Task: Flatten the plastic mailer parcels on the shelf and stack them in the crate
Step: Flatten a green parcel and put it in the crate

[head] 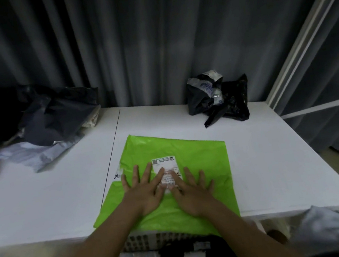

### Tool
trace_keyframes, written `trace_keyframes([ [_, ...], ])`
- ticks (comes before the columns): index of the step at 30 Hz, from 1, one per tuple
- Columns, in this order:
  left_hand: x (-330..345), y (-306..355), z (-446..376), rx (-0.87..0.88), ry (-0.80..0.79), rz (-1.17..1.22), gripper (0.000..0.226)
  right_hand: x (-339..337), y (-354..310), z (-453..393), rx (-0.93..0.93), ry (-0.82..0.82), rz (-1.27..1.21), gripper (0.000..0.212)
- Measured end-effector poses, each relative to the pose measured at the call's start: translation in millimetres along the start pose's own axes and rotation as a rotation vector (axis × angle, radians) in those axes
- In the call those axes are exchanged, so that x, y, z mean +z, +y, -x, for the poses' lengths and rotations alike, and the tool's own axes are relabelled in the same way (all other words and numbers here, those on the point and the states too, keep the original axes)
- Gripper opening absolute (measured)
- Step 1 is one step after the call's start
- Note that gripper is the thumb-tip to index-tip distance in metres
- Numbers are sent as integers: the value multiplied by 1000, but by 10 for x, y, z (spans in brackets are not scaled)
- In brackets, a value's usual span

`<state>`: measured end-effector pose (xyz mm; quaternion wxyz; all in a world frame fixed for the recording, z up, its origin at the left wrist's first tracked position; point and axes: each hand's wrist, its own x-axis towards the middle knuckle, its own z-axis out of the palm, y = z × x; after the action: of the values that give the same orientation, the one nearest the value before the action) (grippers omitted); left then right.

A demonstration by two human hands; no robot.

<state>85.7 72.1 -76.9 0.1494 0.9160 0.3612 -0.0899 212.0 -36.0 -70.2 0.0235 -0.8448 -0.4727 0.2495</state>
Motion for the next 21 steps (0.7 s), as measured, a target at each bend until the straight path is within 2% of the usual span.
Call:
trace_keyframes([
  [3, 165, -28, 124, 5, 40, -13, 93, 107, -19, 76, 1, 57, 43, 65],
  [4, 212, -38, 134, 10, 60, -22, 99, 136, -15, 92, -5, 83, 49, 68],
  [9, 301, -50, 155, 21, 158, -56, 86, 274, 29, 112, -33, 267, 101, 73],
  [11, 331, -67, 155, 17, 186, -65, 85, 335, 31, 88, -30, 293, 117, 70],
  [15, 337, -68, 155, 14, 208, -70, 70, 361, 44, 57, -33, 299, 128, 67],
  [21, 373, -74, 144, -2, 197, -89, 69, 383, 37, 64, -21, 286, 139, 68],
])
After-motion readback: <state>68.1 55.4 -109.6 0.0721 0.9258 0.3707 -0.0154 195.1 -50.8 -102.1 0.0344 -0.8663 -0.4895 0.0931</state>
